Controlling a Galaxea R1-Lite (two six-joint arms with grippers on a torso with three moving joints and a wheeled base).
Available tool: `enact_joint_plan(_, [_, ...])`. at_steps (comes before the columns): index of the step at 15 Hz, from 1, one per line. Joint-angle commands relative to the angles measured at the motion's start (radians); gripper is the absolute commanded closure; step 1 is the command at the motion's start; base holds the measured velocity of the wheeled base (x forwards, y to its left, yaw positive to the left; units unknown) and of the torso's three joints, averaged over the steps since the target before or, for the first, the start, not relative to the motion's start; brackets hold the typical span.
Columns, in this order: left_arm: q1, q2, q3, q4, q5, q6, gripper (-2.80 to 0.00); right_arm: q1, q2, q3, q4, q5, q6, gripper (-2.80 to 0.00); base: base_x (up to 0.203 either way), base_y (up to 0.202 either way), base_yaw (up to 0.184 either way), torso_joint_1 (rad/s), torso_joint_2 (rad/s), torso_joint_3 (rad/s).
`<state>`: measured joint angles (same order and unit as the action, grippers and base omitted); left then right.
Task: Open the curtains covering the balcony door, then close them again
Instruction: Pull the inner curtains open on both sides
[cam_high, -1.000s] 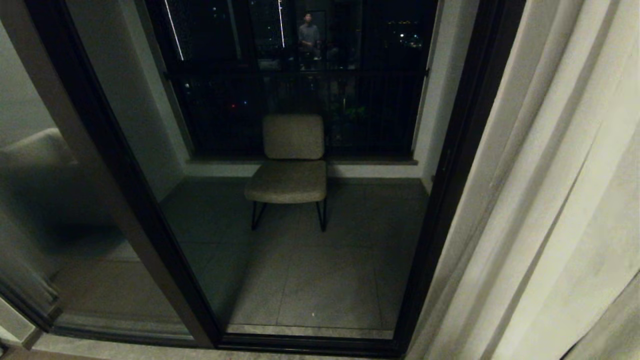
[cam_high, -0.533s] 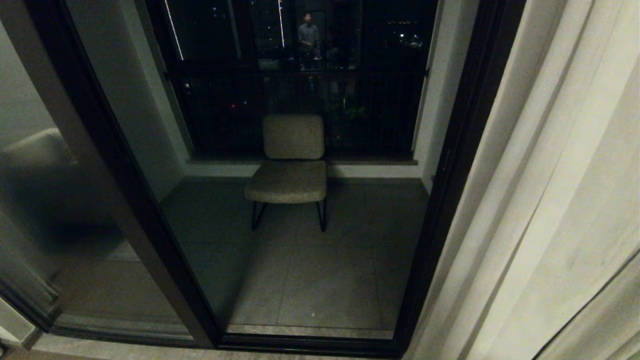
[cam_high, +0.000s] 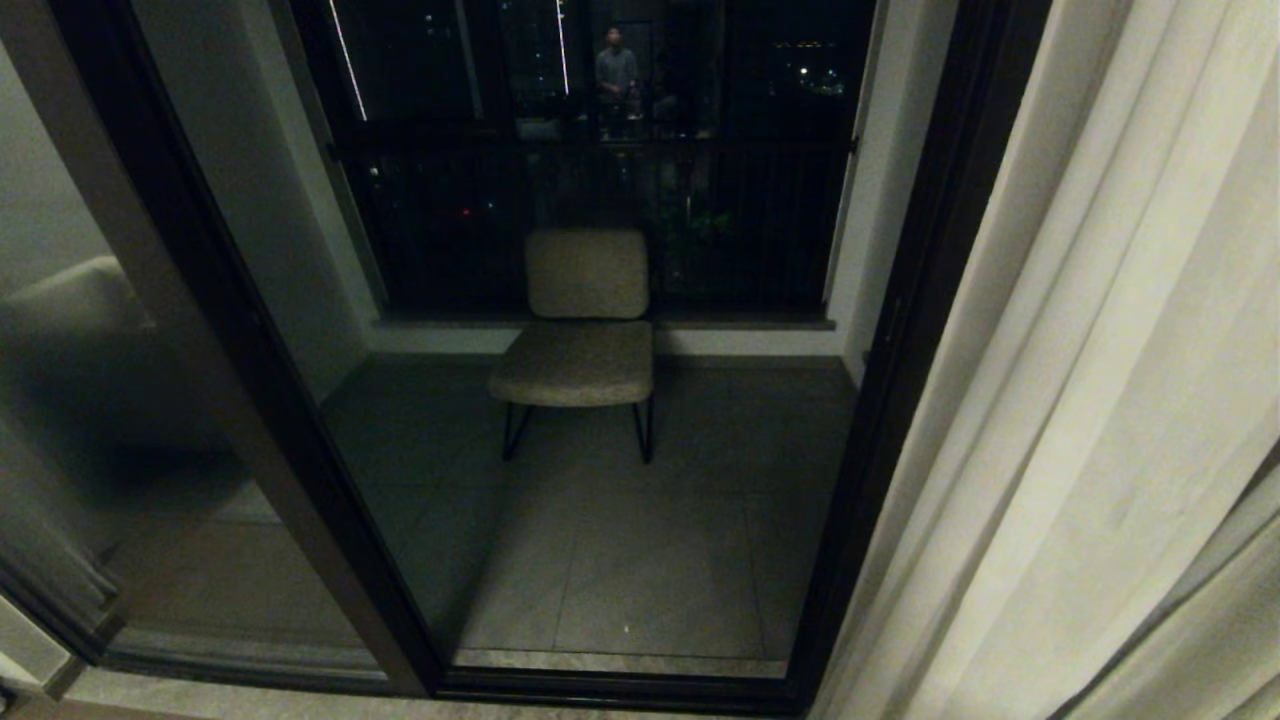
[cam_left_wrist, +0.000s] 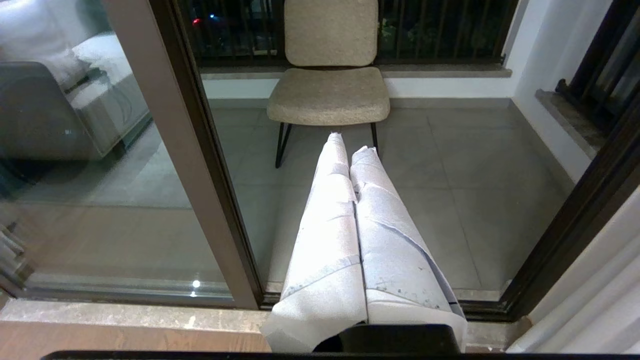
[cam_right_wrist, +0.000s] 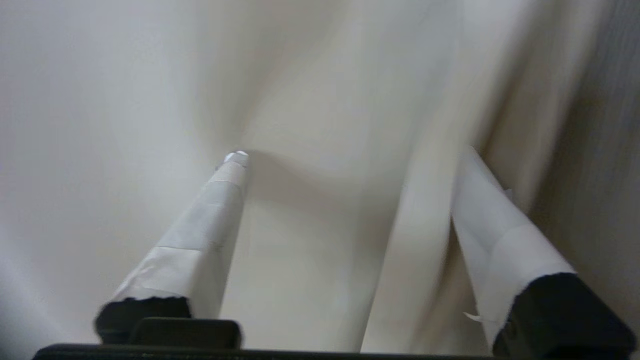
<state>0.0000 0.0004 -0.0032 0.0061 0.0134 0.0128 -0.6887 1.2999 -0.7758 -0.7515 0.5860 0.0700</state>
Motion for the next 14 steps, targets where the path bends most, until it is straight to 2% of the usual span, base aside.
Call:
enact_joint_plan(1, [0.000, 0.000, 0.000, 0.000, 0.000, 0.000, 0.00, -0.001, -0.185, 0.198, -0.004, 0.002, -0.012, -2.80, 0.000, 0.000, 0.000, 0.000, 0.00, 0.000])
enact_joint_plan(4, [0.000, 0.000, 0.000, 0.000, 0.000, 0.000, 0.00, 0.000, -0.361, 0.419, -0.007, 0.002, -0.067, -2.80, 0.000, 0.000, 0.000, 0.000, 0.00, 0.000])
enact_joint_plan(7, [0.000, 0.000, 0.000, 0.000, 0.000, 0.000, 0.00, 0.001, -0.472, 0.564, -0.010, 0.002, -0.114, -2.80, 0.000, 0.000, 0.000, 0.000, 0.00, 0.000])
enact_joint_plan(8, [0.000, 0.000, 0.000, 0.000, 0.000, 0.001, 0.00, 0.005, -0.499, 0.597, -0.010, 0.002, -0.130, 0.00, 0.000, 0.000, 0.000, 0.000, 0.00, 0.000])
enact_joint_plan(12, [0.000, 0.000, 0.000, 0.000, 0.000, 0.000, 0.00, 0.125, -0.595, 0.720, -0.007, -0.004, -0.225, 0.00, 0.000, 0.000, 0.000, 0.000, 0.00, 0.000])
enact_joint_plan(14, [0.000, 0.000, 0.000, 0.000, 0.000, 0.000, 0.00, 0.185, -0.631, 0.769, 0.004, -0.012, -0.243, 0.00, 0.000, 0.000, 0.000, 0.000, 0.00, 0.000])
